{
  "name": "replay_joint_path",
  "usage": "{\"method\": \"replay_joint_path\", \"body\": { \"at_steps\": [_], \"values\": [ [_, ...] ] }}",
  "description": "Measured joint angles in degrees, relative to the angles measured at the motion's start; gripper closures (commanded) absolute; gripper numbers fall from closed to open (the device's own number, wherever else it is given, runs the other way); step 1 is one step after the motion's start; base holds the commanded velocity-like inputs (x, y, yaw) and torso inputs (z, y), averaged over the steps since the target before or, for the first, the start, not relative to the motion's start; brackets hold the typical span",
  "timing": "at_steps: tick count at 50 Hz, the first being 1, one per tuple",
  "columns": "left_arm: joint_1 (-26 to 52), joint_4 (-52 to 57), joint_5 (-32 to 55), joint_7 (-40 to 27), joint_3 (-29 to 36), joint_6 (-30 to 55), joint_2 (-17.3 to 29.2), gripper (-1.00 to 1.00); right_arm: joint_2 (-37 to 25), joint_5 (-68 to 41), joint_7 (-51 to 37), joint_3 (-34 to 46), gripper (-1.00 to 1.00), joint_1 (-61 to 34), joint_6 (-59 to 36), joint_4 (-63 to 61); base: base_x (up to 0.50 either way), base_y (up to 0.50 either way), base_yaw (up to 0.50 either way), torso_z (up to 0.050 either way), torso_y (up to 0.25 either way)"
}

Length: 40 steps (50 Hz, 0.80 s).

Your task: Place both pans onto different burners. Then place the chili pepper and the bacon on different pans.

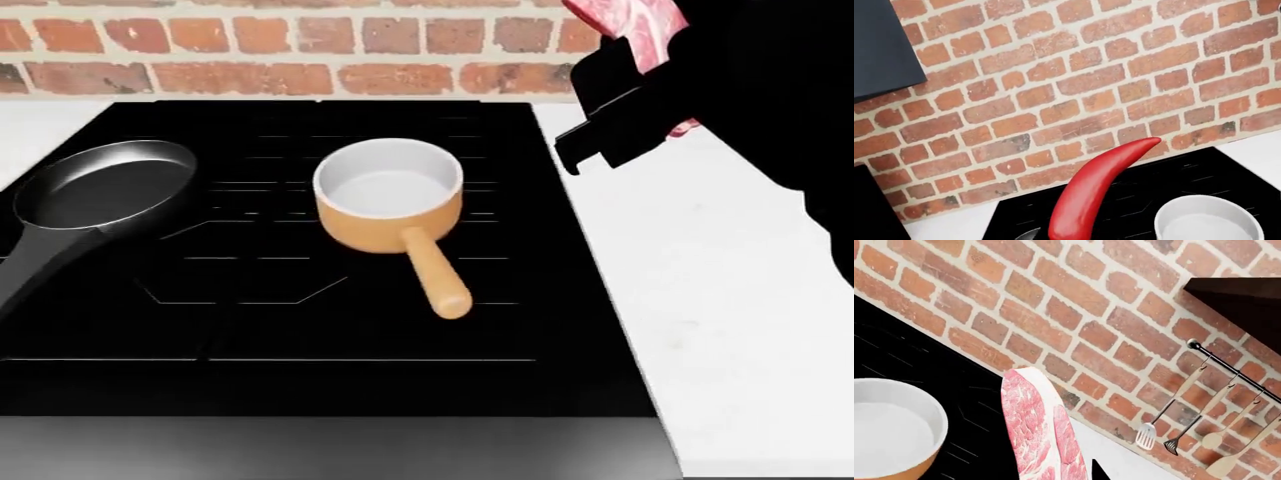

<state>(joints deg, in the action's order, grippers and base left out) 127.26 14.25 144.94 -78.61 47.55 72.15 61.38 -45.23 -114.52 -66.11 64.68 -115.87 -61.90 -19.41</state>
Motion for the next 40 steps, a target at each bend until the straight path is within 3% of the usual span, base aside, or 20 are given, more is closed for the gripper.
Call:
{"method": "replay_joint_path", "body": {
  "at_steps": [25,32,40],
  "values": [
    [0.0,0.1,0.1,-0.2,0.2,-0.1,-0.1,1.00,-0.4,-0.6,-0.3,-0.2,1.00,-0.3,-0.1,-0.4,0.00,0.50,0.00,0.000,0.000],
    [-0.1,0.1,0.0,-0.2,0.2,-0.1,0.0,1.00,-0.7,0.0,0.4,-1.1,1.00,0.4,1.1,-0.8,0.00,0.01,0.00,0.000,0.000],
    [0.2,-0.1,0.1,-0.4,0.4,0.0,-0.2,1.00,-1.3,-0.1,0.0,-1.9,1.00,0.7,2.5,-0.6,0.49,-0.16,0.00,0.000,0.000]
  ]
}}
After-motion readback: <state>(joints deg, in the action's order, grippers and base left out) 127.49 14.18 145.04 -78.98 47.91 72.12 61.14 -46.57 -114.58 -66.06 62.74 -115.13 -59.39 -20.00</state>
